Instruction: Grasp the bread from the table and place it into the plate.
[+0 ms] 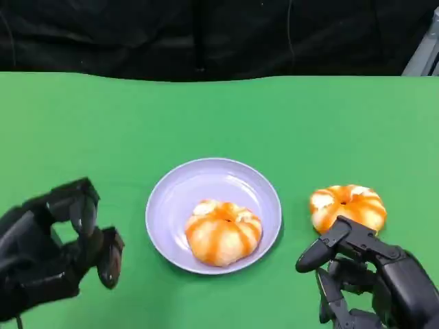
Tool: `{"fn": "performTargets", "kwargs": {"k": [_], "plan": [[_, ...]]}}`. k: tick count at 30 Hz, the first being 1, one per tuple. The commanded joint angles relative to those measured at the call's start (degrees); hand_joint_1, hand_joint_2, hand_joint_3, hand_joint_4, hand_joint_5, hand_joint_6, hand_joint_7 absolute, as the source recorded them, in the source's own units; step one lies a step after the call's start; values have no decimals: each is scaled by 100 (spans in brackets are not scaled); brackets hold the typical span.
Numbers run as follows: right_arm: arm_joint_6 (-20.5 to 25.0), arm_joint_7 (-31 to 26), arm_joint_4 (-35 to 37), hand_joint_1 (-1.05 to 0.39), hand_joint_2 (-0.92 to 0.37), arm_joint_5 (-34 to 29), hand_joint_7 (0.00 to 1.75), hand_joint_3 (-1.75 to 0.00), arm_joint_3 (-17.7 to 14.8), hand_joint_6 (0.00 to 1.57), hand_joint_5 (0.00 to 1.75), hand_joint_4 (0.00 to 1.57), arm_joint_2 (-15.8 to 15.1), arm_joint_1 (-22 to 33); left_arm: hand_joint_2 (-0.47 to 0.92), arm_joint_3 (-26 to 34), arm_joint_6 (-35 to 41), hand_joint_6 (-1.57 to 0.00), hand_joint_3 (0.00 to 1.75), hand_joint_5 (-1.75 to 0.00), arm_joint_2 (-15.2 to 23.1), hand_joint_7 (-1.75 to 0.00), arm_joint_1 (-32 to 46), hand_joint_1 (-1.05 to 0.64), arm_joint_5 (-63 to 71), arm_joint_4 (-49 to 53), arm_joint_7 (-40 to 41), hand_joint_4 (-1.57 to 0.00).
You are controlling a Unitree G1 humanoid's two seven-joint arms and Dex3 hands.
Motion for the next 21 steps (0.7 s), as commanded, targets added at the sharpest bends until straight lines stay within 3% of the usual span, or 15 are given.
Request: {"fn": "performTargets", "kwargs": {"k": [1, 21], "plan": [[-90, 11, 24, -7, -69, 24, 147, -98, -34, 70, 175, 76, -46, 9, 48, 0, -86, -80, 149, -175, 39, -175, 28, -5, 28, -69, 72, -90], [-96, -40, -123, -7, -70, -57, 147, -97, 72, 70, 175, 76, -26, 167, 47, -98, -380, -81, 148, -175, 20, -170, 22, -5, 156, 310, -126, -89]]}}
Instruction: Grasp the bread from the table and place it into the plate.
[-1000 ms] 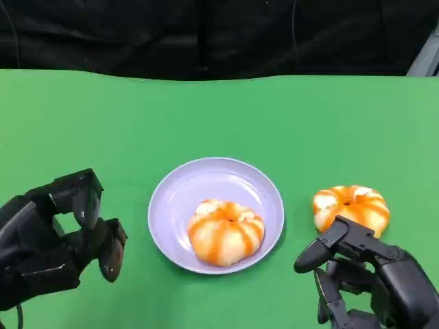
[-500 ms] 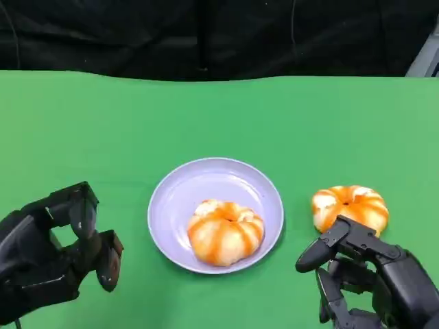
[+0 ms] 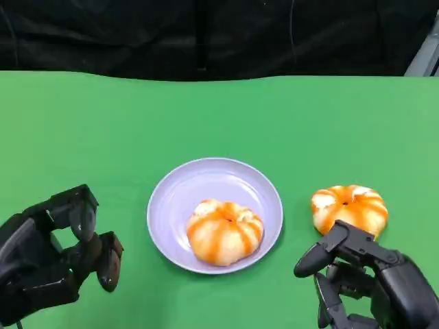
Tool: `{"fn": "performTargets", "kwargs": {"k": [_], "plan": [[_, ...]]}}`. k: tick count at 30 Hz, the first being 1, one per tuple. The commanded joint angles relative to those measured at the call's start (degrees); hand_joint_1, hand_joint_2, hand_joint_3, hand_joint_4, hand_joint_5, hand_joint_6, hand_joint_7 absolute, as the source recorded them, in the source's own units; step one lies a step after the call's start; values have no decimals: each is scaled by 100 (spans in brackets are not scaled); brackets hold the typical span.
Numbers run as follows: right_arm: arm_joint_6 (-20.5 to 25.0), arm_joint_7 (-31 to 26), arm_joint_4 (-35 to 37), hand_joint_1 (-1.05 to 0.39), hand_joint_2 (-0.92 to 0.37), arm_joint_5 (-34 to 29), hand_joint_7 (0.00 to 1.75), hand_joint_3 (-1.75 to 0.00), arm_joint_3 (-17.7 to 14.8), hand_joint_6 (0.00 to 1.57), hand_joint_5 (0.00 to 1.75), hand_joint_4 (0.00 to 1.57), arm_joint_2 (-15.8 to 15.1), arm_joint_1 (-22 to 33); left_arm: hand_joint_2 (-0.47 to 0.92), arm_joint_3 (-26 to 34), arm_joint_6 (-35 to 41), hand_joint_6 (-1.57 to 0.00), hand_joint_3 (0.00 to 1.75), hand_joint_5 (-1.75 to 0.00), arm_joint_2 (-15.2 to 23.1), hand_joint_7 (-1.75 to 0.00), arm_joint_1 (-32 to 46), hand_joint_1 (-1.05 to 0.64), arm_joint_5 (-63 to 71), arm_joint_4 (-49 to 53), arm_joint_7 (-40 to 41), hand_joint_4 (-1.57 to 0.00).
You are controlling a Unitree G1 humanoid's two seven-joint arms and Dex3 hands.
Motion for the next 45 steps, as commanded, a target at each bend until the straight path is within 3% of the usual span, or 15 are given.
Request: {"fn": "performTargets", "kwargs": {"k": [1, 23, 45], "plan": [[-34, -34, -102, -7, -70, -16, 147, -97, 3, 70, 175, 76, -25, 64, 47, 3, -99, -81, 148, -175, 65, -170, 39, -5, 70, -33, -4, -89], [211, -58, -277, -7, -68, -11, 147, -99, 39, 71, 175, 76, -6, 104, 47, 3, -112, -78, 148, -175, 31, -174, 90, -4, 153, -130, 58, -89], [173, -30, -267, -6, -68, -34, 147, -100, 63, 71, 175, 76, -49, 98, 47, -3, 10, -80, 147, -175, 36, -171, 106, -5, 63, -147, 128, -89]]}}
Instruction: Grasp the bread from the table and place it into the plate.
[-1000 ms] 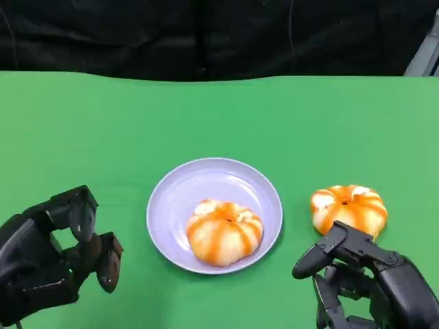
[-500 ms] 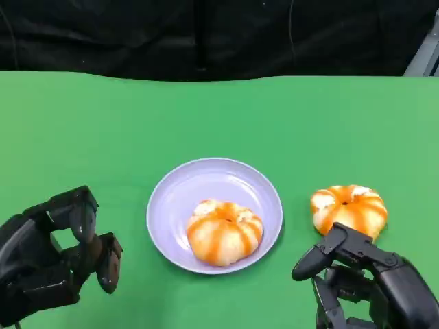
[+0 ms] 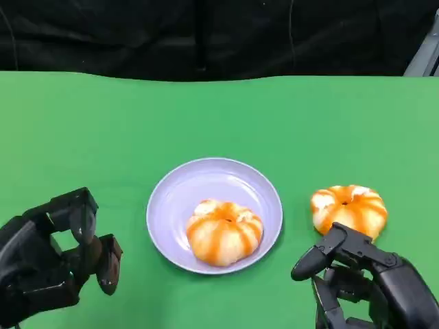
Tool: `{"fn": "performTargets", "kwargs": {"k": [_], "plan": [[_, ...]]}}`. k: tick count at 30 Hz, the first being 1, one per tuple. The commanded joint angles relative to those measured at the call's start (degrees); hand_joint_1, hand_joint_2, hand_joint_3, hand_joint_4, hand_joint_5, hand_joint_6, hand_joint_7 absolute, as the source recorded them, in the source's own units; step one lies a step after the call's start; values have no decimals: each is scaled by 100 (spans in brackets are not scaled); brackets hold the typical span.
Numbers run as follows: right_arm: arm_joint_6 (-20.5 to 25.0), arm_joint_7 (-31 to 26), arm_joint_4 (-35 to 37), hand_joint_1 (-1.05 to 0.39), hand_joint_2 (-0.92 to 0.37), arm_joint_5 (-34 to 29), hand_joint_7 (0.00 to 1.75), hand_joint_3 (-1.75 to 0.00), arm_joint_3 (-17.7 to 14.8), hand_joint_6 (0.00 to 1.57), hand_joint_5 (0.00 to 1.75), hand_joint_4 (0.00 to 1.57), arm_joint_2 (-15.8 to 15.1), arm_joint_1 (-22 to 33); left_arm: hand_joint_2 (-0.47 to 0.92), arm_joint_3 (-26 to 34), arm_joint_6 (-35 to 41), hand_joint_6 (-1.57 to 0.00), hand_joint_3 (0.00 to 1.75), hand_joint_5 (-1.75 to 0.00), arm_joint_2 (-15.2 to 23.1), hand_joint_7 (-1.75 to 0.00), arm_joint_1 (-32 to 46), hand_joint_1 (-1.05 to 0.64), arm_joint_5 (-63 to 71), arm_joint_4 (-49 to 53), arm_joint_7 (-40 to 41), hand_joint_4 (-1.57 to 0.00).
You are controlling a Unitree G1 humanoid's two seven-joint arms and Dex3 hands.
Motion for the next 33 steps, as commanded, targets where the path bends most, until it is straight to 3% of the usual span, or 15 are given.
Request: {"fn": "performTargets", "kwargs": {"k": [1, 33], "plan": [[-19, -13, -55, -6, -68, -10, 147, -100, -27, 71, 175, 76, -47, 17, 46, 8, 23, -80, 147, -175, 38, -171, 43, -5, -24, -64, 88, -89], [-70, -4, -39, -7, -66, -3, 147, -102, -35, 71, 175, 76, -55, 25, 50, -3, -25, -80, 142, -175, 33, -170, 35, -5, -76, 1, -1, -88]]}}
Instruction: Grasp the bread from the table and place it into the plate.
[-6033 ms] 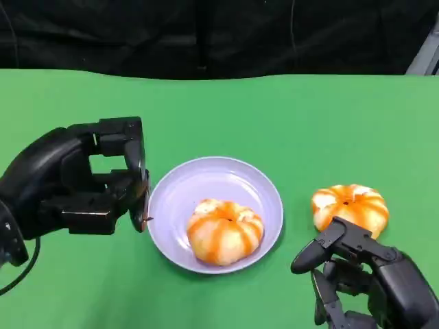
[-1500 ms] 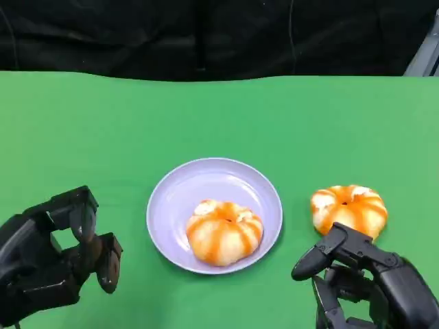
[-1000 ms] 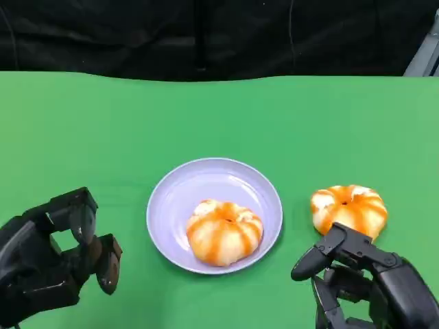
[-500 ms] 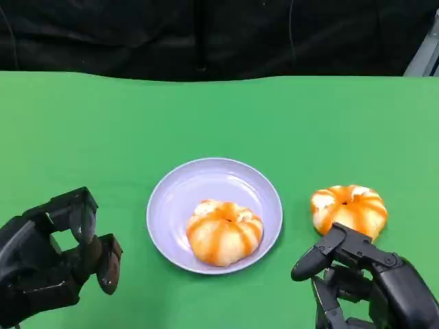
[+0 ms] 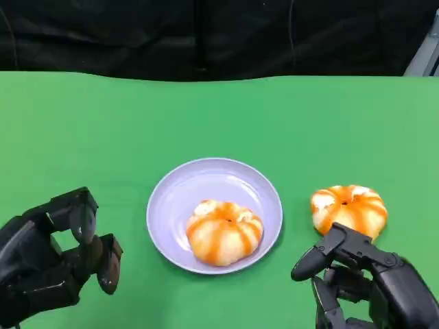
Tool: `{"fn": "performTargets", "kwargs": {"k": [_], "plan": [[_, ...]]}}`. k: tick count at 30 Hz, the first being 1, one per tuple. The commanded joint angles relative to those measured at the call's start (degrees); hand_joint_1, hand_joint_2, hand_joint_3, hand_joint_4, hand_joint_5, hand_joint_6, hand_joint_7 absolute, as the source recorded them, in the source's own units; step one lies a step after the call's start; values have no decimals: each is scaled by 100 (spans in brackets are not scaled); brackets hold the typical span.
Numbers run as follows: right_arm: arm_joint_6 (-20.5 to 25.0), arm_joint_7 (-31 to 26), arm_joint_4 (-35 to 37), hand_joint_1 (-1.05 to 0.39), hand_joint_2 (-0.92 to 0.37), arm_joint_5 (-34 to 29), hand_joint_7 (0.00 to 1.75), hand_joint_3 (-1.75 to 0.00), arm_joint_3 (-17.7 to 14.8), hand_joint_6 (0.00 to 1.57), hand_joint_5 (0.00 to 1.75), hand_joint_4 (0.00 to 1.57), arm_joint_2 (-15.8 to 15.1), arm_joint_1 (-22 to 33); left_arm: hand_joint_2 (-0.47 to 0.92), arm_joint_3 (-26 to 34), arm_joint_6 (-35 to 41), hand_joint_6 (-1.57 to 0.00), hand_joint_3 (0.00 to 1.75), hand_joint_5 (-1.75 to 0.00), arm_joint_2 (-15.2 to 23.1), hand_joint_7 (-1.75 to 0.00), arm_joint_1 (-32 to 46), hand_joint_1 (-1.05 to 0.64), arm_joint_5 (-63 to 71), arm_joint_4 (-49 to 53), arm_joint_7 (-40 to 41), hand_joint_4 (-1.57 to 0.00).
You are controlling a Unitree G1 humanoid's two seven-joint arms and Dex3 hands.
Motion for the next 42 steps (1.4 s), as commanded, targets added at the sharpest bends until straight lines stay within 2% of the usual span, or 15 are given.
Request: {"fn": "performTargets", "kwargs": {"k": [1, 42], "plan": [[-66, -7, -39, -7, -66, 9, 147, -102, -37, 71, 175, 76, -50, 24, 50, 3, -25, -80, 142, -175, 33, -170, 29, -5, -39, 12, -34, -88], [-71, -19, -41, -7, -66, -16, 147, -102, -32, 71, 175, 76, -47, 27, 48, 10, 10, -81, 144, -175, 16, -168, 40, -5, -64, -15, 24, -89]]}}
